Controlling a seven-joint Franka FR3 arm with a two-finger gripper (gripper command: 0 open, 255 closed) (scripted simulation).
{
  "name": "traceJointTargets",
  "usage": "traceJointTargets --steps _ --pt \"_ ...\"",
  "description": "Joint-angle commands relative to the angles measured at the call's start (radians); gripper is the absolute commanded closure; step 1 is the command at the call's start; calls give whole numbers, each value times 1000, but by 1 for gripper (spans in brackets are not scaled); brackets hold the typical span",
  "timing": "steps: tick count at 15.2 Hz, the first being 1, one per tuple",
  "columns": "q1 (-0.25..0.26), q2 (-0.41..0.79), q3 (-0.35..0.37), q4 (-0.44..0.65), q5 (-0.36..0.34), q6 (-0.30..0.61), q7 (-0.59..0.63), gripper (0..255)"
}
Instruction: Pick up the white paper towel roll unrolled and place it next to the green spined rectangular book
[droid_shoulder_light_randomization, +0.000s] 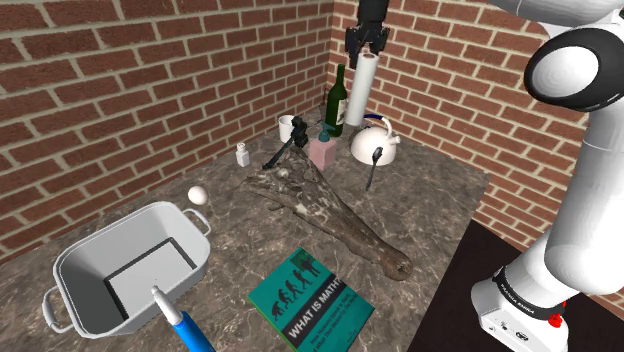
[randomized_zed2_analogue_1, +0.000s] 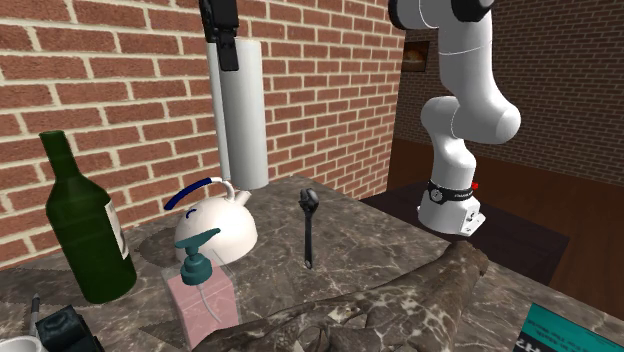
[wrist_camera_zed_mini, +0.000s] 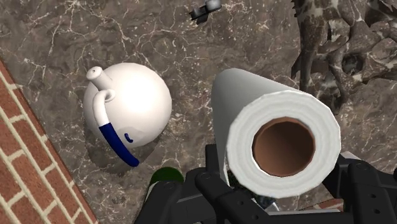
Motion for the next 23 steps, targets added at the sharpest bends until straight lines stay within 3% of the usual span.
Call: traceJointTargets --steps 1,7,9,12,17,23 --pt "0 26 0 72 0 -46 2 255" --pt "0 154 2 367 0 -213 12 255" --pt "28 12 8 115 -1 -102 41 255" --pt "67 -110 25 -98 -2 -8 91 255" --pt "125 -244 62 -331 0 97 183 255" --pt "191 -349 118 -520 9 189 300 255"
